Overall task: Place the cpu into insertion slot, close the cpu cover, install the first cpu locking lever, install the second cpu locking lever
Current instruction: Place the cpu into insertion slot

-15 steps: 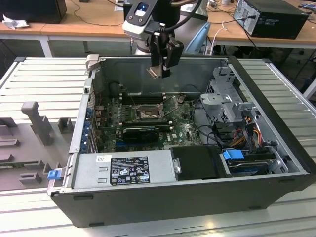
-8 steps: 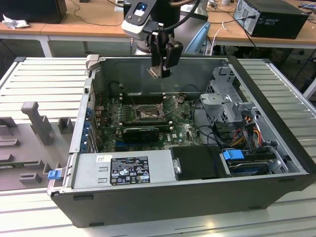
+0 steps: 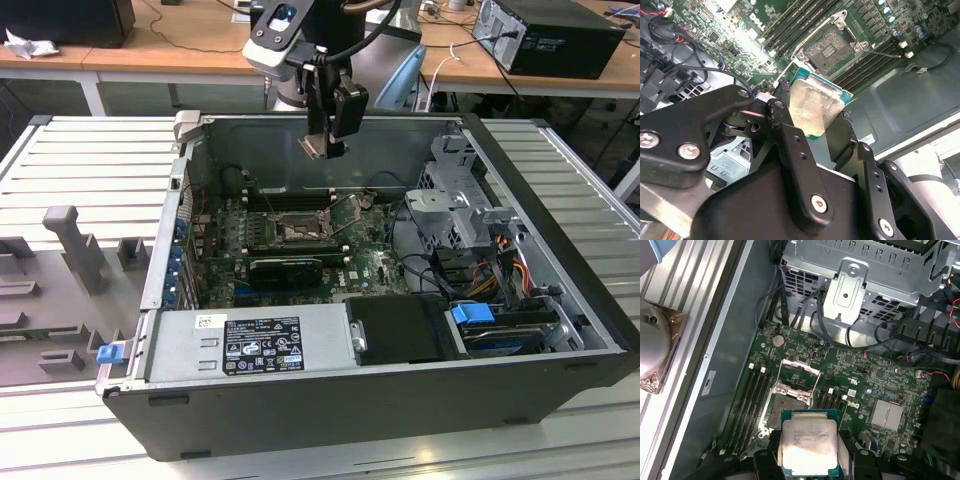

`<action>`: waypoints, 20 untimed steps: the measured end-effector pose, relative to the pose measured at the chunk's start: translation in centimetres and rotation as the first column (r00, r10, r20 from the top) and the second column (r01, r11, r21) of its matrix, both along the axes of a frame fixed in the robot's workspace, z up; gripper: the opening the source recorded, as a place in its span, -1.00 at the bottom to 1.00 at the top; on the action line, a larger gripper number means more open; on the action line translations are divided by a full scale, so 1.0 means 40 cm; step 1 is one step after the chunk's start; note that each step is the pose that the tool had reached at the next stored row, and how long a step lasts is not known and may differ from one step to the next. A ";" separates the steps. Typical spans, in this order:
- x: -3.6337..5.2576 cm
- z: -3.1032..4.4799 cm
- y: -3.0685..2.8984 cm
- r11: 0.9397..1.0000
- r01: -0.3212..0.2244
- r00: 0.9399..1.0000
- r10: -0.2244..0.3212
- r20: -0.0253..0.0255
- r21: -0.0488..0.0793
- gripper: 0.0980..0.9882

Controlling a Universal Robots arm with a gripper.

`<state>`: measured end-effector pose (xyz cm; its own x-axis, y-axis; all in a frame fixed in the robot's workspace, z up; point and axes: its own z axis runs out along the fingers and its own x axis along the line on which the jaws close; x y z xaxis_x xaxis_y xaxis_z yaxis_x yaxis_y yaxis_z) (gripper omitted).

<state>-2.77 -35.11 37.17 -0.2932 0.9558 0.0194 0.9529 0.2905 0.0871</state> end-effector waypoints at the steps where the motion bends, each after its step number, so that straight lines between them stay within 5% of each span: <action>1: 0.000 0.000 0.000 1.000 0.006 1.000 -0.006 0.000 0.000 -0.03; 20: 0.000 -0.001 0.000 0.992 0.128 0.992 -0.128 0.000 0.000 -0.03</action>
<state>-2.77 -35.11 37.13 -0.1681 0.9856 0.0192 0.9823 0.1659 0.0870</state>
